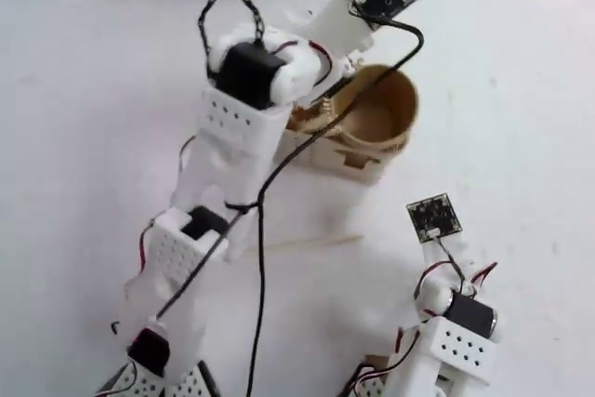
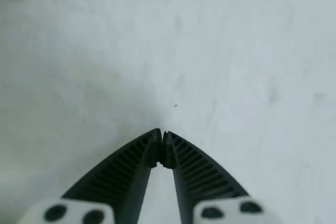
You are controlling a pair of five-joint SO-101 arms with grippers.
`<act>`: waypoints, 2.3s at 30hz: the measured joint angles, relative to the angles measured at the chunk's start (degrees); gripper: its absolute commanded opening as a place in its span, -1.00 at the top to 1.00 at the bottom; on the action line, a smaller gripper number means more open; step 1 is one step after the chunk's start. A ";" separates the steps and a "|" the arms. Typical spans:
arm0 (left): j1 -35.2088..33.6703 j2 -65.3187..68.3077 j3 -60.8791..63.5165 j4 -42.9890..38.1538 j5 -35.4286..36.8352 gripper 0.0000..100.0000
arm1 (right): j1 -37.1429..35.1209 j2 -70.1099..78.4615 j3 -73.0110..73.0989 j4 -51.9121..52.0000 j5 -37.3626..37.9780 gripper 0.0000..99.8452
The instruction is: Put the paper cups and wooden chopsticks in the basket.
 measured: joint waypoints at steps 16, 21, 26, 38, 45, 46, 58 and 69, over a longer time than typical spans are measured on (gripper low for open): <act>-2.02 -25.23 17.14 3.60 1.58 0.72 | 0.00 0.00 0.00 0.00 0.00 0.97; -0.44 -39.30 44.84 3.60 1.14 0.71 | 0.00 0.00 0.00 0.00 0.00 0.97; 5.54 -56.88 80.00 -1.23 -6.86 0.69 | 0.00 0.00 0.00 0.00 0.00 0.97; 4.57 -51.43 123.69 -32.79 -17.85 0.62 | 0.00 0.00 0.00 0.00 0.00 0.97; 4.57 -38.51 124.04 -40.97 -18.37 0.62 | 0.00 0.00 0.00 0.00 0.00 0.97; 4.57 -37.27 123.87 -41.49 -18.37 0.62 | 0.00 0.00 0.00 0.00 0.00 0.97; 4.22 -36.04 121.23 -38.68 -18.46 0.62 | 0.09 0.00 0.35 0.00 0.00 0.97; 4.22 -42.46 123.87 -39.56 -18.46 0.62 | 0.00 0.00 0.35 0.00 0.00 0.97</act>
